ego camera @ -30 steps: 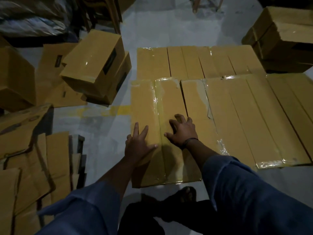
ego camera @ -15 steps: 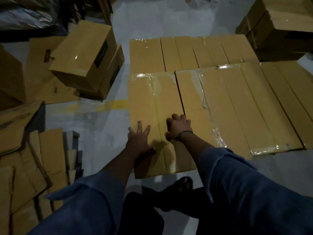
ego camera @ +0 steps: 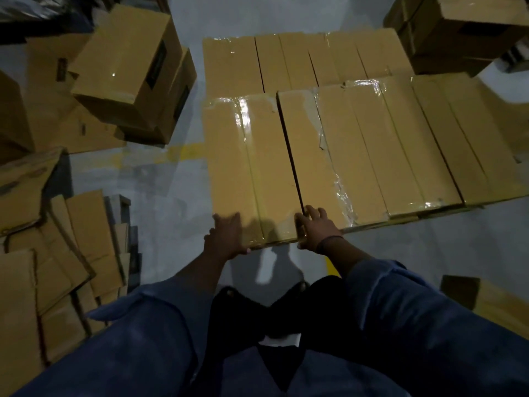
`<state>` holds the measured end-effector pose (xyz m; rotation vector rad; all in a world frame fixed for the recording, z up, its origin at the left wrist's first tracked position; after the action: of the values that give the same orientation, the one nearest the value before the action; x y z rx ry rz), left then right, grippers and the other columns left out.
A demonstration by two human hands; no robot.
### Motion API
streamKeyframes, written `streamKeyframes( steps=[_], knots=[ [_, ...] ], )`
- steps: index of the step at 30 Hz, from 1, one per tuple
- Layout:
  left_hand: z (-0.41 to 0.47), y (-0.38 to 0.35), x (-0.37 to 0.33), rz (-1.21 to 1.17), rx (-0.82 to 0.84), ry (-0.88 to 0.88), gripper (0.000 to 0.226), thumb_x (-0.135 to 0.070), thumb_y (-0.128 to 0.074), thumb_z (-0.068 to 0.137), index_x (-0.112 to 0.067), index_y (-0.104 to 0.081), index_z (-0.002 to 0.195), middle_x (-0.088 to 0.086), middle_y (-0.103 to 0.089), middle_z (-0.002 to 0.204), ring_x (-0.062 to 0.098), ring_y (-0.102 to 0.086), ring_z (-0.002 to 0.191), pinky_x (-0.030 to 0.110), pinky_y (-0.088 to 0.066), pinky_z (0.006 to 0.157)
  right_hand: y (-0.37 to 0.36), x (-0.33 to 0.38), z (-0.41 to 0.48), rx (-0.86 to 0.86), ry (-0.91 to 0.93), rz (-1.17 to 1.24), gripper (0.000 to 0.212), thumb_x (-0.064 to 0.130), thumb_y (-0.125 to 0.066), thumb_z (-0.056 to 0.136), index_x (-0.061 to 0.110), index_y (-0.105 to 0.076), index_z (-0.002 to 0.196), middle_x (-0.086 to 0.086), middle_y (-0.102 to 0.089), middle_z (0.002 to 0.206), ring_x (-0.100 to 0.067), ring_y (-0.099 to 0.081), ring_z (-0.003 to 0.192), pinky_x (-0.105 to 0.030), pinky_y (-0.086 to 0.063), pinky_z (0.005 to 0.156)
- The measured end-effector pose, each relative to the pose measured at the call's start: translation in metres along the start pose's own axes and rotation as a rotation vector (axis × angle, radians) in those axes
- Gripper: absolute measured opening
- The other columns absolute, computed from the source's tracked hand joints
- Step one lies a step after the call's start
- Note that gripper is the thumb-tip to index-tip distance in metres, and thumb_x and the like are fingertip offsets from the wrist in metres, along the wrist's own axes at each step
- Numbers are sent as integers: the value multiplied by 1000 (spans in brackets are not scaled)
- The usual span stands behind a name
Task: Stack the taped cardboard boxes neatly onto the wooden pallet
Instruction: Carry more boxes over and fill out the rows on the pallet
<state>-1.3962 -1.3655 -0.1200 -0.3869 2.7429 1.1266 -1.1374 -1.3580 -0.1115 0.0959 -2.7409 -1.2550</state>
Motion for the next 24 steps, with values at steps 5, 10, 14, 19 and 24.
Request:
streamKeyframes(
  steps=[5, 10, 14, 19, 24],
  knots=[
    [1, -16, -10, 3, -32, 25, 112, -52, -88, 75, -36, -16, 161, 36, 8, 164, 62, -20, 144, 60, -35, 113, -23, -5, 11, -41, 91, -52, 82, 27, -82, 80, 16, -29, 142, -17, -18, 155, -44, -29, 135, -55, -49, 100],
    [-1, -27, -10, 154, -159, 15, 112, -55, -89, 71, -30, -21, 155, 42, -6, 159, 65, -27, 137, 58, -39, 108, -23, -12, 15, -200, 168, -87, 50, 15, -63, 92, 11, -40, 136, -21, -34, 145, -45, -38, 123, -52, -48, 95],
    [-1, -27, -8, 194, -222, -13, 97, -34, -85, 82, -34, -21, 154, 39, -11, 160, 65, -31, 134, 57, -41, 107, -27, -15, 19, -249, 206, -116, 45, 14, -58, 96, 12, -43, 139, -20, -34, 151, -46, -38, 124, -53, -50, 96],
    [-1, -22, -4, 218, -254, -27, 92, -30, -86, 81, -34, -26, 151, 38, -20, 157, 61, -37, 130, 58, -44, 104, -27, -18, 23, -262, 212, -122, 44, 17, -57, 98, 16, -43, 140, -15, -37, 149, -43, -39, 124, -51, -52, 95],
    [0, -18, -4, 228, -258, -41, 90, -34, -85, 82, -34, -28, 151, 37, -22, 156, 60, -38, 130, 58, -46, 103, -24, -17, 24, -247, 202, -105, 40, 17, -55, 100, 16, -45, 139, -14, -40, 145, -42, -39, 125, -49, -52, 95]
  ],
)
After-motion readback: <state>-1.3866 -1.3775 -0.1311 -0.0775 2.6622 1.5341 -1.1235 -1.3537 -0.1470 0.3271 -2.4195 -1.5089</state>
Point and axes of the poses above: each hand's wrist, its own z-axis towards the middle knuckle, its own y-axis out of the back of the hand, x = y × z, the point moved 8 cm from there along z, towards the middle knuckle
